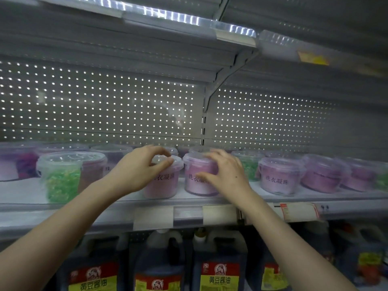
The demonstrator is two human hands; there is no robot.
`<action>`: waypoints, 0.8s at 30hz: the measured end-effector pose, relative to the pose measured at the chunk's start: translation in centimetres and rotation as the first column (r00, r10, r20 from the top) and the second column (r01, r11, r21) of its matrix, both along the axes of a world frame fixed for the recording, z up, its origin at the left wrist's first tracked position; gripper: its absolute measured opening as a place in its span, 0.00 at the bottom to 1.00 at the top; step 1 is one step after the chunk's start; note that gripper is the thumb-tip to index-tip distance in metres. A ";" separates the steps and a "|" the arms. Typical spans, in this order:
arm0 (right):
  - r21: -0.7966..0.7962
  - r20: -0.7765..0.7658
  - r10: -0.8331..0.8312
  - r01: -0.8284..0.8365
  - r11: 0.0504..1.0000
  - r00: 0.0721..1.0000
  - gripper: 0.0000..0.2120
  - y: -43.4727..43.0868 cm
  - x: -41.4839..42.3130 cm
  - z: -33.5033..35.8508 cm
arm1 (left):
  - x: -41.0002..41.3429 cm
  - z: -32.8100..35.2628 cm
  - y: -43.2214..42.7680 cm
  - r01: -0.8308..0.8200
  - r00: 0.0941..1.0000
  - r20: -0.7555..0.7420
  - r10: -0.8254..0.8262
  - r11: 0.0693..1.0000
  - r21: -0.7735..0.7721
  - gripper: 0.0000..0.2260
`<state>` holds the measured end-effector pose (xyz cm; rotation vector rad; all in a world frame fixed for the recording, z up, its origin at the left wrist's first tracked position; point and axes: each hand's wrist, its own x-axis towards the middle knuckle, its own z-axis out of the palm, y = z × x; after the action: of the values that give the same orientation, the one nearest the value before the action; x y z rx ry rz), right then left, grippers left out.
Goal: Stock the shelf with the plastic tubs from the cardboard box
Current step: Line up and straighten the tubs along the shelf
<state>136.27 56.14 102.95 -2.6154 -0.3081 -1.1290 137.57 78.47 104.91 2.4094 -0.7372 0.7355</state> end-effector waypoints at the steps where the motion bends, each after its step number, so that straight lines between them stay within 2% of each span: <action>1: 0.005 -0.003 0.002 -0.002 1.000 1.000 0.23 -0.3 -0.1 0.0 | 0.1 0.0 -0.2 0.000 1.000 0.004 0.000 1.000 0.016 0.12; 3: -0.017 0.004 -0.002 0.002 1.000 1.000 0.19 -0.6 -0.3 -0.1 | 0.3 0.0 -0.4 -0.014 1.000 0.016 0.014 0.999 0.044 0.11; 8: -0.022 -0.001 -0.030 0.030 0.999 1.000 0.17 -1.9 -1.3 0.3 | 0.5 -0.2 0.0 -0.010 0.998 0.057 0.004 0.995 0.097 0.10; 12: -0.021 0.022 -0.150 0.151 0.988 0.988 0.16 -2.5 -1.7 0.6 | 0.8 -0.4 0.1 -0.030 0.992 0.127 0.010 0.987 0.155 0.11; 17: -0.084 -0.053 -0.369 0.364 0.927 0.928 0.16 -5.7 -2.4 0.7 | 1.0 -0.3 0.8 0.002 0.994 0.107 -0.020 0.987 0.160 0.10; 20: -0.065 -0.115 -0.395 0.389 0.919 0.912 0.14 -6.0 -2.9 1.3 | 1.0 -0.1 1.4 0.029 0.995 0.088 -0.044 0.985 0.171 0.10; 24: -0.121 -0.153 -0.402 0.387 0.914 0.903 0.16 -4.3 -2.5 1.7 | 0.8 0.0 1.3 0.041 0.995 0.083 -0.058 0.979 0.201 0.10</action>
<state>133.72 51.88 104.68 -2.9162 0.2294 -1.0032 138.38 79.76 104.96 2.5393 -0.9442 0.7857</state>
